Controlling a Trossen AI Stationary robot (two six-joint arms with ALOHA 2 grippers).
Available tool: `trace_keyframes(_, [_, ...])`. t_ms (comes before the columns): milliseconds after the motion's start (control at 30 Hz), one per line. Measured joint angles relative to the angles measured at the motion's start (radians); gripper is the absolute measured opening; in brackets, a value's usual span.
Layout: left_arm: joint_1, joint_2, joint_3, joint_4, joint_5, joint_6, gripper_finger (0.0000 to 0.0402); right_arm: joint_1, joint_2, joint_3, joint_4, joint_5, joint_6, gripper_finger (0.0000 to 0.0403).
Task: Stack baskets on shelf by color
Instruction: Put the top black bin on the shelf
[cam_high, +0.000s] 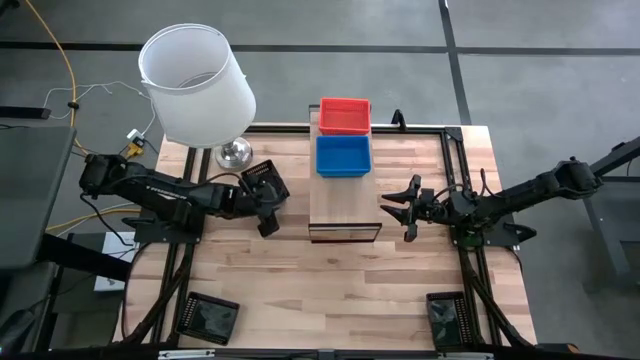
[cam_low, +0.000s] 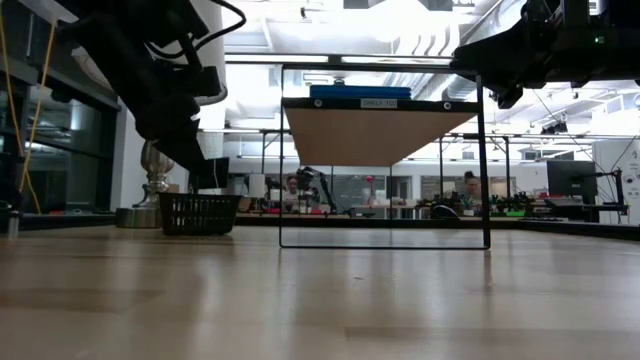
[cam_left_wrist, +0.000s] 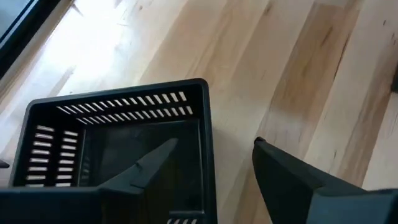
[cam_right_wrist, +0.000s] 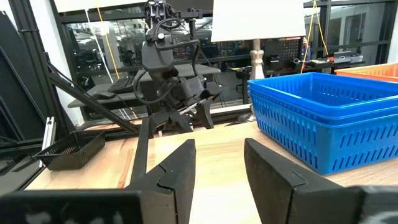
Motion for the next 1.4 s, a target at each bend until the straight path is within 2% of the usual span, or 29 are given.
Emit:
trace_keyframes(267, [0.005,0.020,0.000,-0.012,0.038,0.001,0.0195,0.000,0.000,0.000,0.000,0.000,0.000,0.0126])
trace_keyframes(467, [0.006,0.101,0.001,-0.014,0.038,0.031,0.0195,0.000,0.000,0.000,-0.001,0.000,0.000,0.0126])
trace_keyframes(700, [0.006,0.184,0.001,-0.014,-0.014,0.032,0.0195,0.000,0.000,0.000,-0.002,0.000,0.000,0.0126])
trace_keyframes(933, [0.006,0.212,0.001,-0.013,-0.018,0.012,0.0189,0.000,0.000,0.000,-0.003,0.000,0.000,0.0126])
trace_keyframes(1067, [0.004,0.211,0.001,-0.010,-0.009,-0.008,0.0142,0.000,0.000,0.000,-0.003,0.000,0.000,0.0126])
trace_keyframes(1233, [-0.009,0.202,0.025,-0.055,0.065,-0.028,0.0023,0.000,0.000,0.000,-0.004,0.000,0.000,0.0126])
trace_keyframes(1400, [-0.068,0.195,0.132,-0.228,0.106,-0.060,0.0007,0.000,0.000,0.000,-0.004,0.000,0.000,0.0126])
